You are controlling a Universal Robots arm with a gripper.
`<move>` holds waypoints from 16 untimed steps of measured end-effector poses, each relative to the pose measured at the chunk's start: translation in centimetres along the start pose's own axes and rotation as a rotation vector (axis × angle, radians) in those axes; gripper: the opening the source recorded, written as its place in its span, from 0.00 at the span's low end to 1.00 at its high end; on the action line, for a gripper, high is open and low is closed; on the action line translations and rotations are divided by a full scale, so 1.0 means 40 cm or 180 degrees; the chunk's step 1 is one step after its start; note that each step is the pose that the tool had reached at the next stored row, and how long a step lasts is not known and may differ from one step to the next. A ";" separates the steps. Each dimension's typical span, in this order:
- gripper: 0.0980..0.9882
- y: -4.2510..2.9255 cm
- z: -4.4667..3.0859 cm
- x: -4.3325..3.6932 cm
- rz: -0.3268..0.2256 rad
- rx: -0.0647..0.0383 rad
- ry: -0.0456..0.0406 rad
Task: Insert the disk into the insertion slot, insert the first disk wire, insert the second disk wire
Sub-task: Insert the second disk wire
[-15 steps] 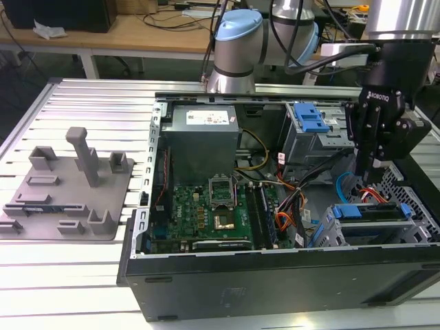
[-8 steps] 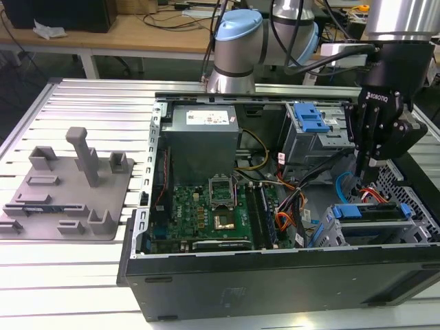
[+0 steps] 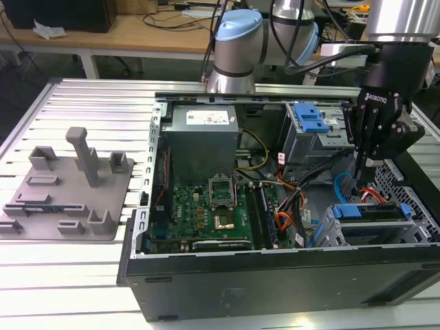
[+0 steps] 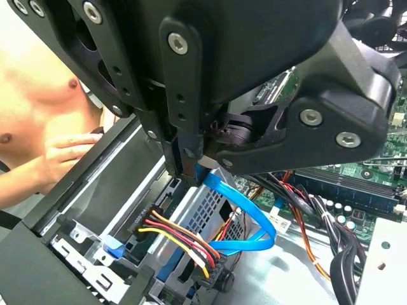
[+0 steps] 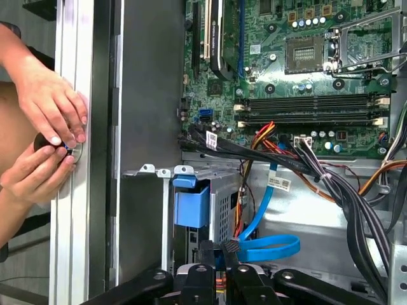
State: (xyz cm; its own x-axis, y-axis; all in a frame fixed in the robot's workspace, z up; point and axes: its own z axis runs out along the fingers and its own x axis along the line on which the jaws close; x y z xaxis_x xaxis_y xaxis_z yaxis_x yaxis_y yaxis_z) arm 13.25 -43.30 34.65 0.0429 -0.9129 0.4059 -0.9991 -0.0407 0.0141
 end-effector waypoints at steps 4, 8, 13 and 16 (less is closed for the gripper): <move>0.07 0.000 0.001 0.000 0.0000 0.0000 -0.0002; 0.07 -0.008 0.009 0.018 -0.0009 -0.0012 -0.0304; 0.07 -0.048 0.011 0.027 -0.0061 -0.0143 -0.0334; 0.07 -0.048 0.021 0.051 -0.0063 -0.0137 -0.0446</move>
State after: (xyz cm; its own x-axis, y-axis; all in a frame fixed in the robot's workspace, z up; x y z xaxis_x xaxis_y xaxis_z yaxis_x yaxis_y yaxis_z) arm 15.25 -45.44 34.68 0.0598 -0.9600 0.2737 -0.9971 -0.0447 0.0612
